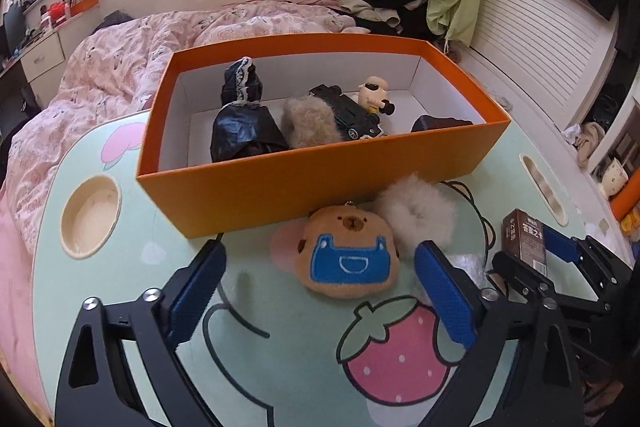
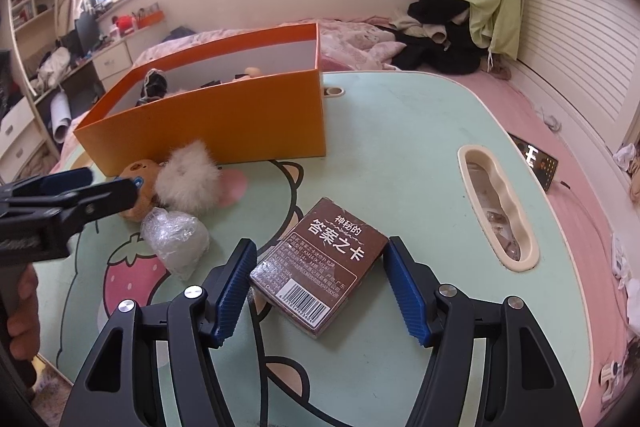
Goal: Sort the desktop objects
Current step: 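Grasp the brown plush with the left gripper while the right gripper lifts the snack box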
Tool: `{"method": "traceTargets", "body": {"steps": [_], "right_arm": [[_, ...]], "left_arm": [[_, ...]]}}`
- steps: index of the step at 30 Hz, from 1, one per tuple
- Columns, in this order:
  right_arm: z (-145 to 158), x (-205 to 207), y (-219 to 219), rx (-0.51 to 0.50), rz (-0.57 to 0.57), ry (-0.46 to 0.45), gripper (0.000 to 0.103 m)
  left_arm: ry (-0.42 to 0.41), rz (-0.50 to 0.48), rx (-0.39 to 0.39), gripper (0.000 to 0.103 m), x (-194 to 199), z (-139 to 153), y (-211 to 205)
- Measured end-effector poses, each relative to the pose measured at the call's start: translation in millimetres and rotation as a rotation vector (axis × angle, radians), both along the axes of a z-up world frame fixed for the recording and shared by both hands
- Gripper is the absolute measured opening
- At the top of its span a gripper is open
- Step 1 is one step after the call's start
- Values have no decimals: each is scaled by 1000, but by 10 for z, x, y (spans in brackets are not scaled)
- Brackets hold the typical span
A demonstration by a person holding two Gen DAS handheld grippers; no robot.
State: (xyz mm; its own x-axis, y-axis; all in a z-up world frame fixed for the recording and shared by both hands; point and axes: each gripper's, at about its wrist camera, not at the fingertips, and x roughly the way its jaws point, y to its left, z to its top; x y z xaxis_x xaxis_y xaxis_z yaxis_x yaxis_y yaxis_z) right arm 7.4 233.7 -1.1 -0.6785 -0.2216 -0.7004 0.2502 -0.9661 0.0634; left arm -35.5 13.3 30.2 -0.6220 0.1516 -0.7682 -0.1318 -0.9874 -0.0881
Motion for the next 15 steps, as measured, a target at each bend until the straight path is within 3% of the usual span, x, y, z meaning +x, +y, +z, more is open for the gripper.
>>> {"method": "traceTargets", "body": {"steps": [4, 9, 15], "right_arm": [[11, 1, 1, -6, -1, 0, 65], [35, 18, 2, -22, 2, 1, 65], [208, 77, 71, -118, 53, 32, 65]], "left_arm": [[-41, -32, 5, 43, -61, -106, 38], [50, -37, 4, 42, 213, -50, -36], [113, 11, 50, 42, 445, 152, -279]]}}
